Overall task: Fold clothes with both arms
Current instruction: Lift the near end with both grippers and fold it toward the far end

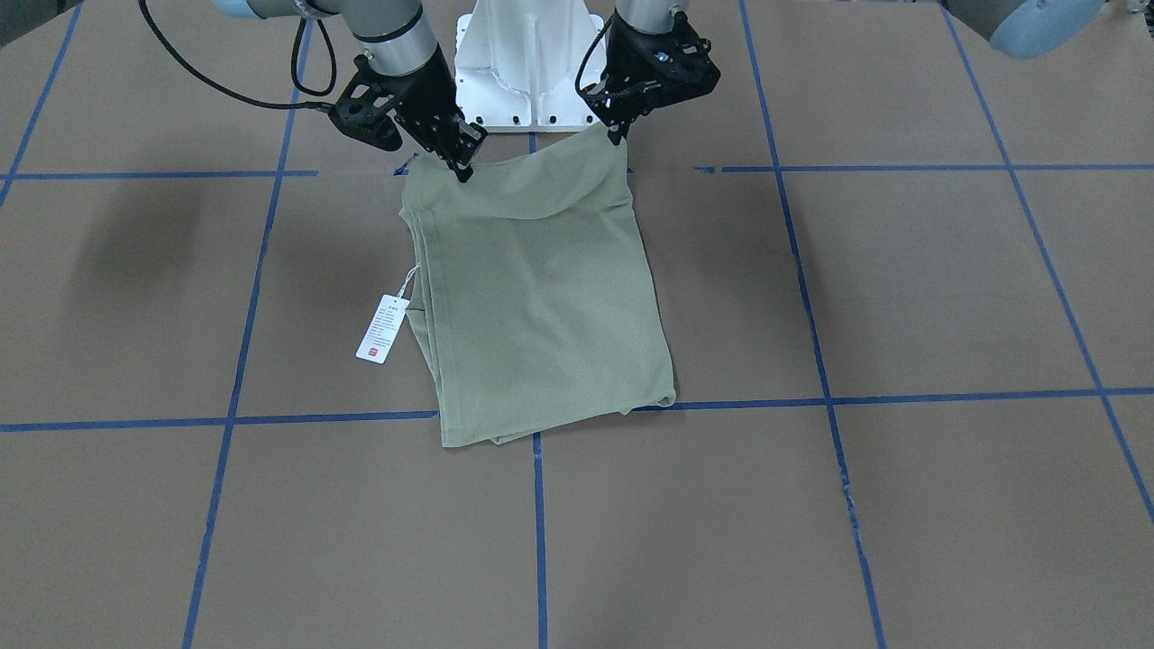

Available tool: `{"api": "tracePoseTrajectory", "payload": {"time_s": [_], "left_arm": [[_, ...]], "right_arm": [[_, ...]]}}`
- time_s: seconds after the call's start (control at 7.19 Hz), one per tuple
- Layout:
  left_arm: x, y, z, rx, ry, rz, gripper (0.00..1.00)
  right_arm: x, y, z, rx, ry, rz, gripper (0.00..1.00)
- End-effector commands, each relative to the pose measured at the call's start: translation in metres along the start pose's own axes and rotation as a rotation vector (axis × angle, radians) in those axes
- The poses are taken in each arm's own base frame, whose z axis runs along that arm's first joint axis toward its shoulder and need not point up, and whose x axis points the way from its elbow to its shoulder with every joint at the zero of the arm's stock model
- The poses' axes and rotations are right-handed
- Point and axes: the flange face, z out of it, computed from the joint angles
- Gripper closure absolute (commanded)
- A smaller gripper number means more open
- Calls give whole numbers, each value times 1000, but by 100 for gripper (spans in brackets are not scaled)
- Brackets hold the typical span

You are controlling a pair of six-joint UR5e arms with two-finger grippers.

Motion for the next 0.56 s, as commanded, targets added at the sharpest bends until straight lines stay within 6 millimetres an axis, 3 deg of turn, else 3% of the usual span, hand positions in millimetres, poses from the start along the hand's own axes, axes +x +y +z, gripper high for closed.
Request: {"api": "tracePoseTrajectory", "payload": {"time_s": [0.0,0.14,0.42], "left_arm": [[15,-55,30,60,36,-15,100],[21,-74,49,78,48,-2,100],[34,-129,64,139,56,-19,100]], "right_arm": [[-41,-55,35,66,-53,11,100],[-54,-76,50,82,-76,23,100],[-96,-104,75,122,-46,63,100]]}}
